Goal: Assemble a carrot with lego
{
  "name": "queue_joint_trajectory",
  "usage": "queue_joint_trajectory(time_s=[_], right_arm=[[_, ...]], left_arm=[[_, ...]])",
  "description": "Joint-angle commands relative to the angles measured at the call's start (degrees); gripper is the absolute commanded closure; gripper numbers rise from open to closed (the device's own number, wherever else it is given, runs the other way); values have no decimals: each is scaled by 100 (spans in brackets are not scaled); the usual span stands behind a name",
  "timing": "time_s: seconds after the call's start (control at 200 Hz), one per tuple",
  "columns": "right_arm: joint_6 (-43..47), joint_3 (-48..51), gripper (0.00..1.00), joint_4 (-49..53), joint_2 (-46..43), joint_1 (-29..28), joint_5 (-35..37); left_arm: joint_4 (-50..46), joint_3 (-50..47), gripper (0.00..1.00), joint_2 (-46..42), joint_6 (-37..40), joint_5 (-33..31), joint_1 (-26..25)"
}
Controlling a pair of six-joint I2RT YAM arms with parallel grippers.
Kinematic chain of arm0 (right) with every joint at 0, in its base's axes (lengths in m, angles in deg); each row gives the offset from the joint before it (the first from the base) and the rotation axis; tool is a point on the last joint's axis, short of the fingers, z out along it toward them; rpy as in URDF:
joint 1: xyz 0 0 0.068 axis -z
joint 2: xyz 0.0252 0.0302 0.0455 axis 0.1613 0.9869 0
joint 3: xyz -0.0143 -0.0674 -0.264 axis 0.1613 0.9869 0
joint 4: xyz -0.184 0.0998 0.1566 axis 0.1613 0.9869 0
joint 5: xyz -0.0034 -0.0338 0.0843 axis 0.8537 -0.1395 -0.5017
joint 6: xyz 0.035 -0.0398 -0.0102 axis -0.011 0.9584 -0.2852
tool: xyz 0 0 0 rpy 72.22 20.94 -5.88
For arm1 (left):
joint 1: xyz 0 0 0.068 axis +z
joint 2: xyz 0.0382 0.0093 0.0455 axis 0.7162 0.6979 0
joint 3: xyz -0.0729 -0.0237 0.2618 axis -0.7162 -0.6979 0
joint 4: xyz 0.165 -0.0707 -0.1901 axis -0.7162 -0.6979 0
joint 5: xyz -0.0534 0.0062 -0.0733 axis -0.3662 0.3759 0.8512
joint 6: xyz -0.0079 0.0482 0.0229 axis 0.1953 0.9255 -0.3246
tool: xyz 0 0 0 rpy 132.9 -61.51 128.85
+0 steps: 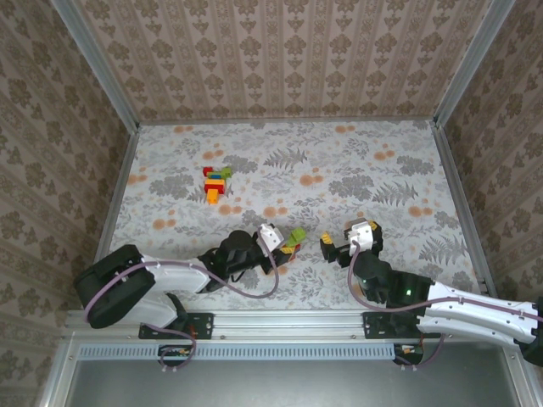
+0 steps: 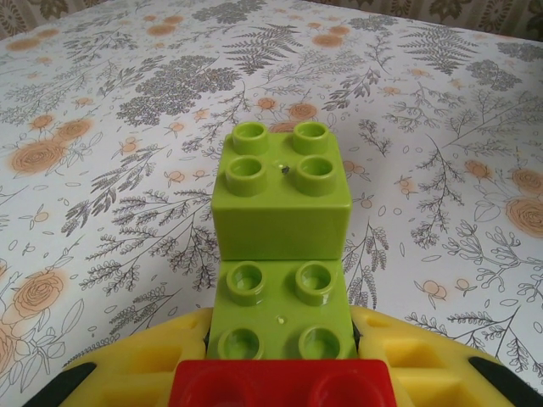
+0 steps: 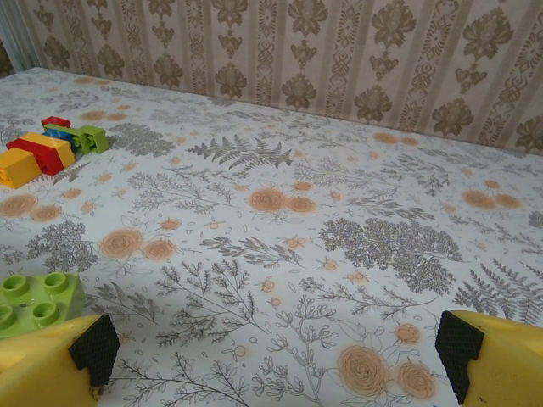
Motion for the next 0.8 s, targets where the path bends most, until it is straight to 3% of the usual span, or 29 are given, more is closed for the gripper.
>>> queue_joint_trajectory(time_s=[0.0, 0.325, 0.485, 0.635, 0.795], right_arm=[[-78, -70, 0, 83, -25, 37, -48], [-103, -99, 0, 108, 2, 47, -120], [-106, -399, 0, 184, 412, 48, -132], [-329, -873, 0, 431, 836, 139, -418], [-973, -1591, 0, 1274, 1230, 652, -1073]], left_arm=[[-37, 117, 88, -55, -81, -159, -69], [-209, 39, 86, -195, -56, -519, -84], [-245, 65, 86, -206, -75, -448, -88], [-237, 61, 86, -232, -127, -342, -92], [-259, 14, 85, -343, -145, -308, -115]])
